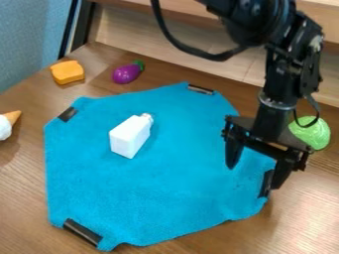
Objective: Fold the cloth from right to left
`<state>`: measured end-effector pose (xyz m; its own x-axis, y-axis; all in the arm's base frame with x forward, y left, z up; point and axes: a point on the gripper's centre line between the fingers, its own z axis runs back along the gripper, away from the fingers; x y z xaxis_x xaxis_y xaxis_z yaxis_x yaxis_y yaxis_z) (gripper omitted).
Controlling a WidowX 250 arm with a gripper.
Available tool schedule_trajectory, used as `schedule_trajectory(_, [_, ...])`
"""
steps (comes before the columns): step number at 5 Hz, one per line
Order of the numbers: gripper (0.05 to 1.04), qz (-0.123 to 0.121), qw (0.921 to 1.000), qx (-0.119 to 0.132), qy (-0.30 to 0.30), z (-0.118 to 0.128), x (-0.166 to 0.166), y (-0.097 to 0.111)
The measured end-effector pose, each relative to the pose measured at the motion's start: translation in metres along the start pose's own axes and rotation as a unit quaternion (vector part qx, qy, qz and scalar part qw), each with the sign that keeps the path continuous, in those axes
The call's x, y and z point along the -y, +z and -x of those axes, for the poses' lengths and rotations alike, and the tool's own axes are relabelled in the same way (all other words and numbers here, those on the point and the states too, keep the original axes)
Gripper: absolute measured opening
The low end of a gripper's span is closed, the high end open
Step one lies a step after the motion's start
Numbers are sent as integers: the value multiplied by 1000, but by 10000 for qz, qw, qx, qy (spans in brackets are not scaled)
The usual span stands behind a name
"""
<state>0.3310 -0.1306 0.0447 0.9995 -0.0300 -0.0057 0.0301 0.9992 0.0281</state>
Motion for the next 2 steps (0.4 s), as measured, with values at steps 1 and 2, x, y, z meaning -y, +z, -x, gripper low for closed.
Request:
schedule_trajectory(1, [921, 39, 9999, 59, 121, -3, 2, -6])
schedule_trajectory(2, [639, -47, 9999, 66, 109, 1, 7, -19])
